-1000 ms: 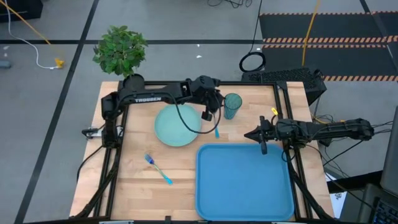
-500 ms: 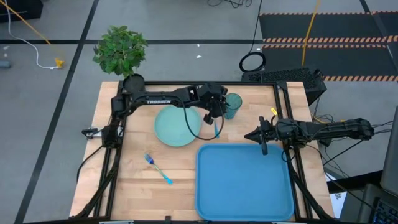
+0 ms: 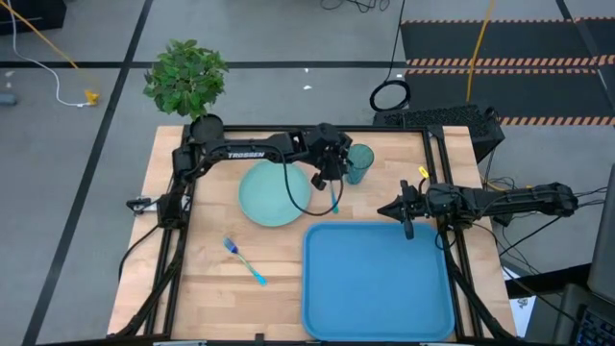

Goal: Pick and place plate/cup/fork/spoon on tray
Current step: Put the glass cup into the food tray

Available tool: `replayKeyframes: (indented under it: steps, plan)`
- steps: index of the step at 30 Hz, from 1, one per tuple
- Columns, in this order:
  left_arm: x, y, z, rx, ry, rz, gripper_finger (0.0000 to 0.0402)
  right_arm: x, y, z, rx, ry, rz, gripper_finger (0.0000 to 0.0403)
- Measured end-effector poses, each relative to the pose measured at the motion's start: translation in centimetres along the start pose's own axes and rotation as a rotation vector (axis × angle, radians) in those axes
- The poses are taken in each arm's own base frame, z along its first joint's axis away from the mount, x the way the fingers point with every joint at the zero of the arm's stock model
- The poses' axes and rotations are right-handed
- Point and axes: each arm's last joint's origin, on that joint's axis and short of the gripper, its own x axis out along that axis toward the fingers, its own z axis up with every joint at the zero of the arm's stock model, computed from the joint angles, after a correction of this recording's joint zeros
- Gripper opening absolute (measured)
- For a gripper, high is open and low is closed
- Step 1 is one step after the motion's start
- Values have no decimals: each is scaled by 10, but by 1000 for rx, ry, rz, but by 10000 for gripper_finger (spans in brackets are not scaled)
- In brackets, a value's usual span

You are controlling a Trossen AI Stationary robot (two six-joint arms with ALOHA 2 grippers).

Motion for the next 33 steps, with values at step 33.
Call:
replayKeyframes:
  steps: [33]
  plan:
    - [-109,0,72,-160,-36,-41,5,0,0,1,-1,-13,-8,0]
